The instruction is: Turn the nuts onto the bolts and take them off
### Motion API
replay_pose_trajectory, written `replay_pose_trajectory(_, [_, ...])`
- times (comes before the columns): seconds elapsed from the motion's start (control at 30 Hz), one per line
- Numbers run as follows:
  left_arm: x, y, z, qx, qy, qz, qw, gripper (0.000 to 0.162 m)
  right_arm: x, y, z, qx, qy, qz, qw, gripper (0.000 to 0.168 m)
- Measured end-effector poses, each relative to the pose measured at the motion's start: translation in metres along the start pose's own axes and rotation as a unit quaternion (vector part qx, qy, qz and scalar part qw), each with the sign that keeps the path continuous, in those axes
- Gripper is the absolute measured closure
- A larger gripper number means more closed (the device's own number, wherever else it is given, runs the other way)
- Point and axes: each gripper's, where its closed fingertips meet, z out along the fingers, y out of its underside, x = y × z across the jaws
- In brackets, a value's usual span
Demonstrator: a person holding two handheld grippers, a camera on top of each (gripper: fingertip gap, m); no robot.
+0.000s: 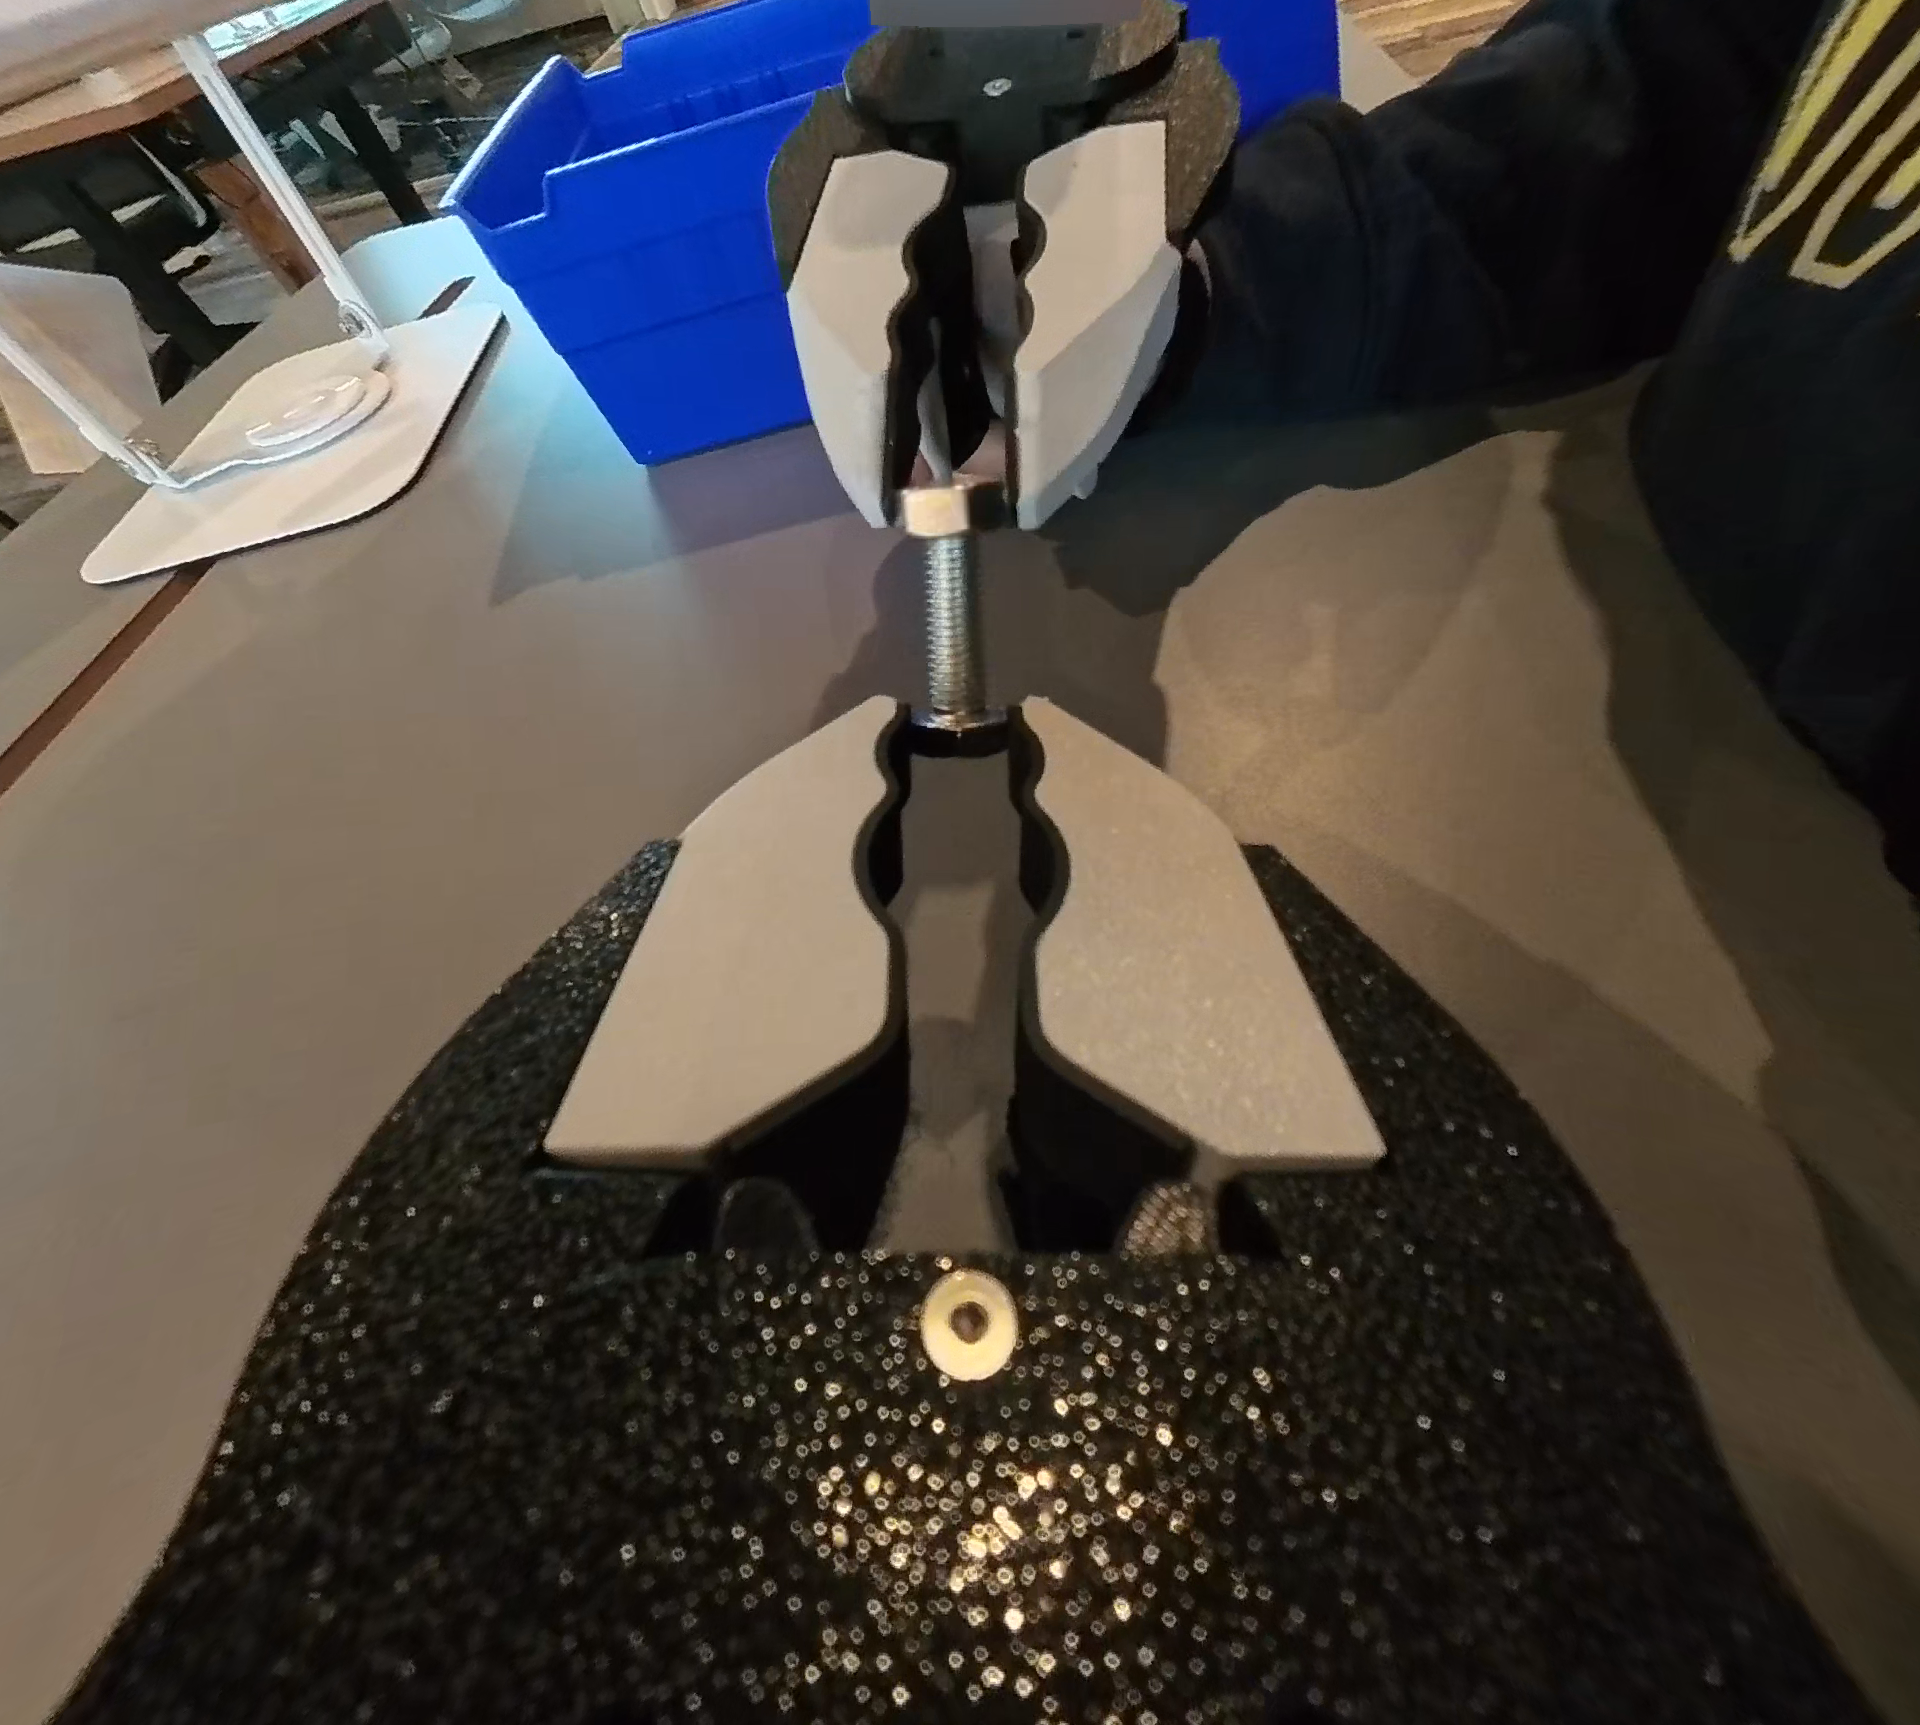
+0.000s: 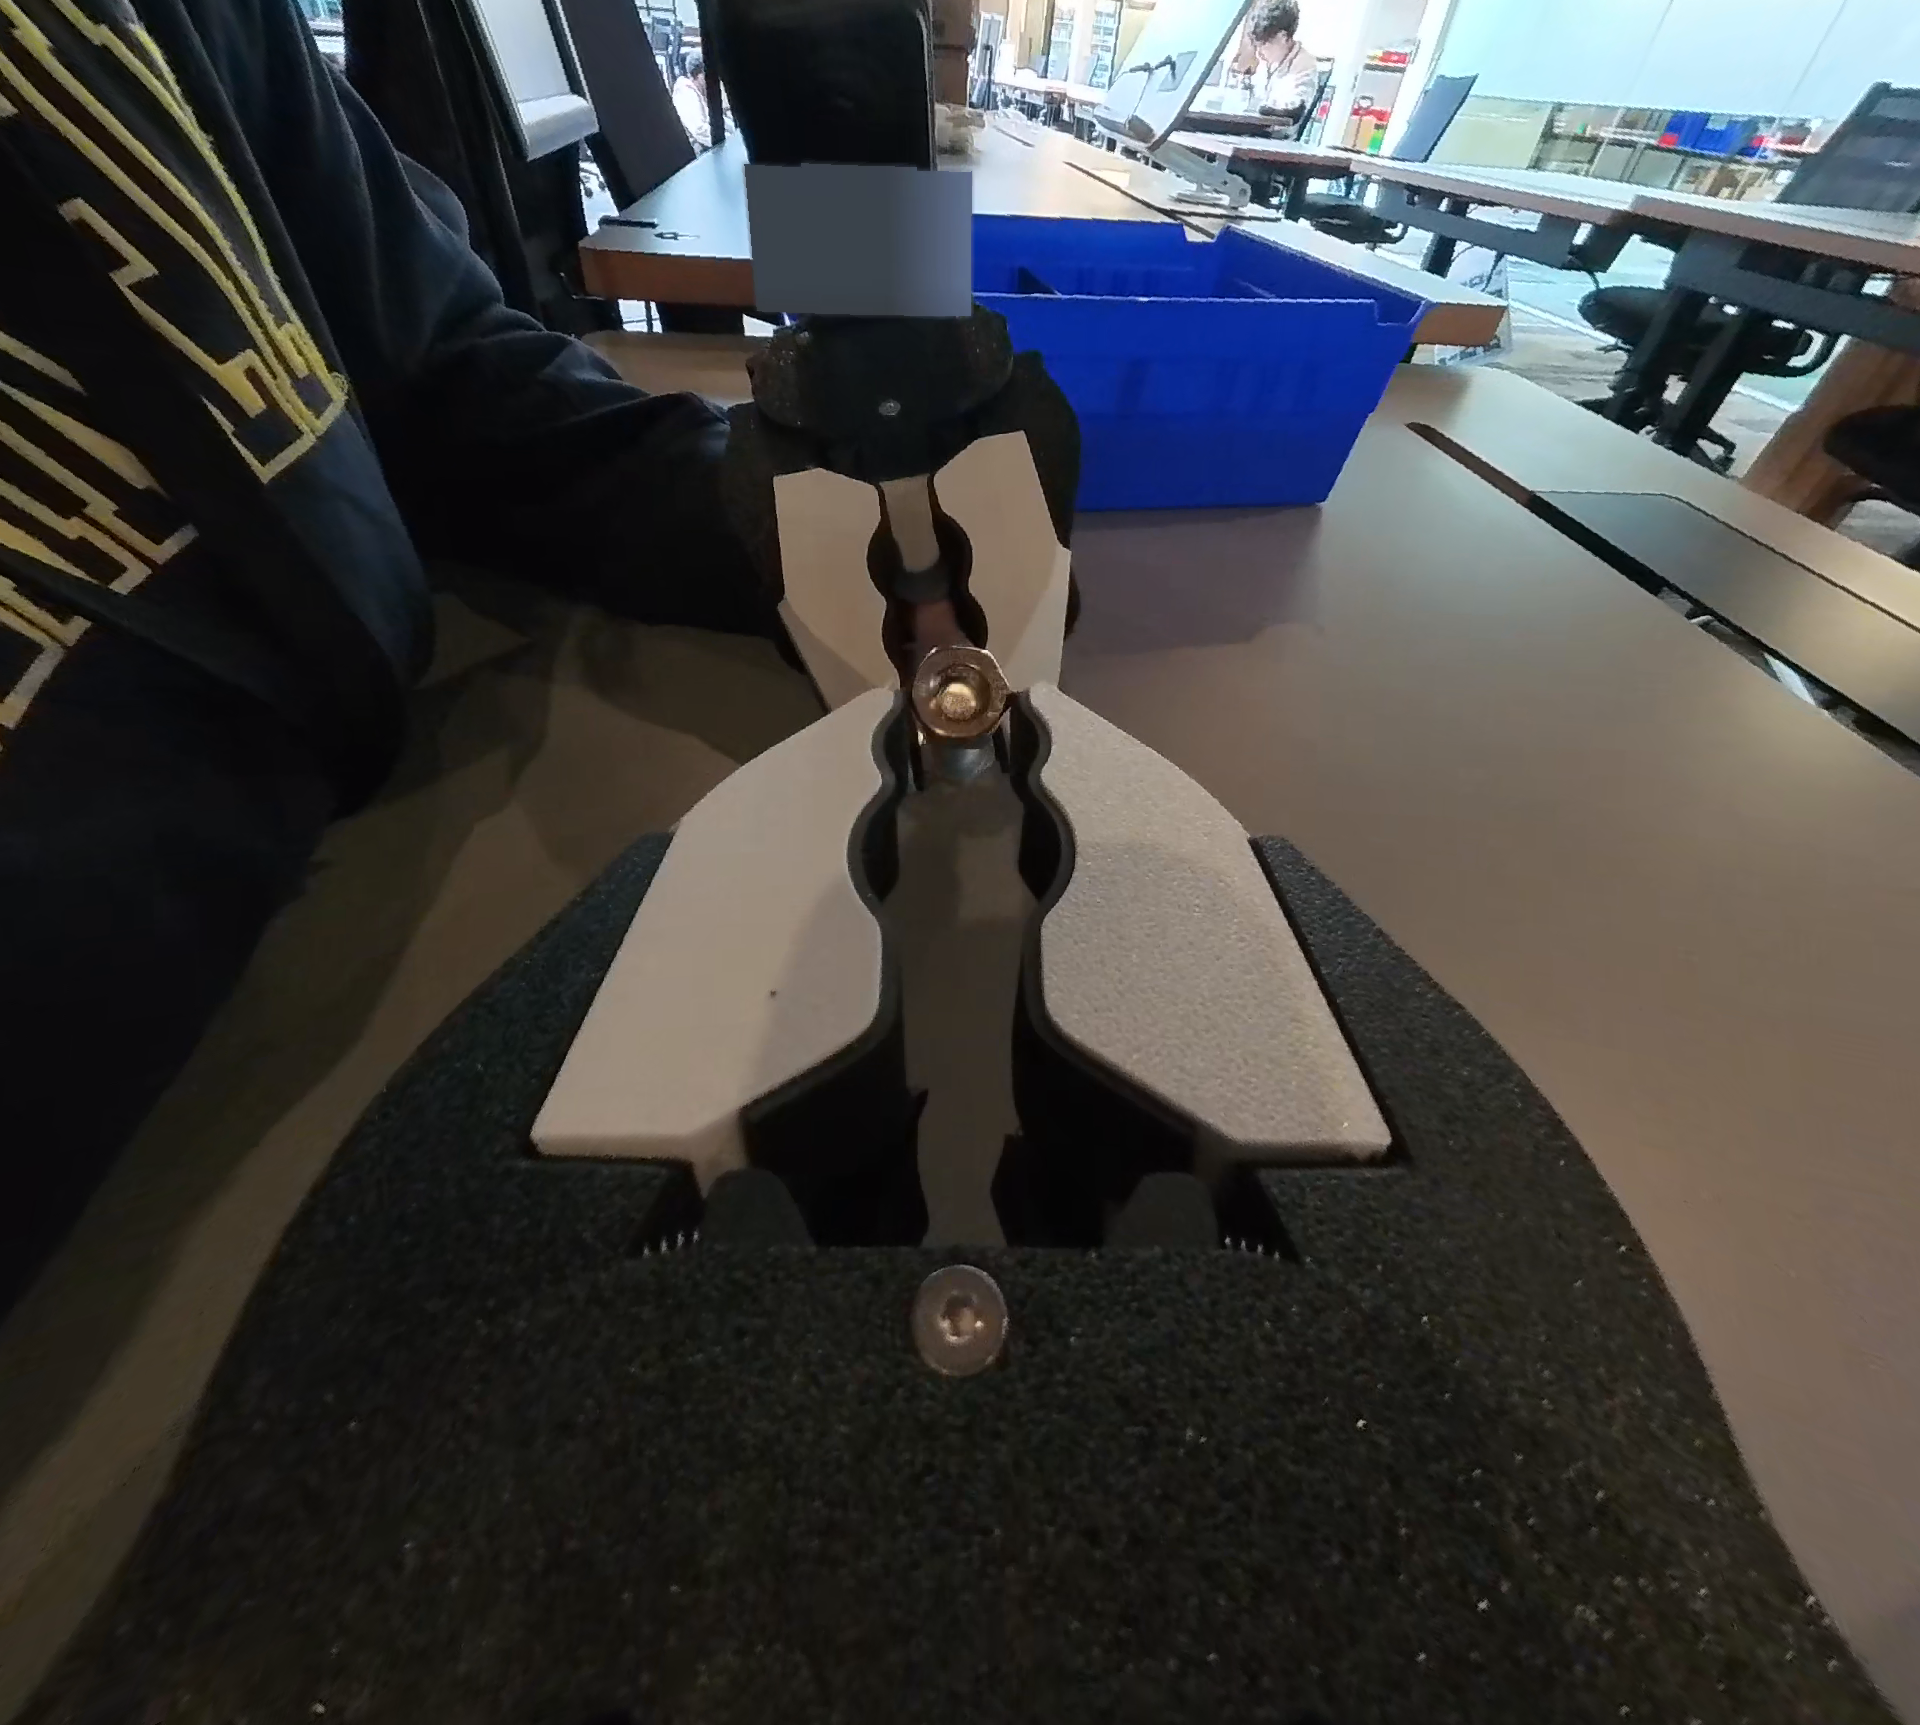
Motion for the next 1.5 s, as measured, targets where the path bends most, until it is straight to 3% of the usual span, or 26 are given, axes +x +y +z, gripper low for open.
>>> replay_pose_trajectory(0.23, [-0.004, -0.001, -0.001, 0.004, -0.015, -0.006, 1.000, 0.145, 0.004, -0.001, 0.001, 0.004, 0.015, 0.013, 1.000, 0.150])
replay_pose_trajectory(0.53, [-0.028, 0.002, -0.004, -0.003, -0.092, -0.044, 0.995, 0.145, 0.031, -0.004, 0.008, 0.027, 0.155, 0.129, 0.979, 0.150])
replay_pose_trajectory(0.7, [-0.029, 0.004, -0.004, -0.009, -0.098, -0.044, 0.994, 0.145, 0.033, -0.003, 0.008, 0.039, 0.205, 0.181, 0.961, 0.150])
replay_pose_trajectory(1.1, [-0.028, 0.004, -0.004, -0.009, -0.091, -0.046, 0.995, 0.145, 0.034, -0.002, 0.009, 0.039, 0.186, 0.184, 0.964, 0.149])
replay_pose_trajectory(1.5, [-0.022, 0.004, -0.002, -0.010, -0.069, -0.038, 0.997, 0.145, 0.030, -0.015, 0.006, 0.056, 0.139, 0.129, 0.980, 0.122])
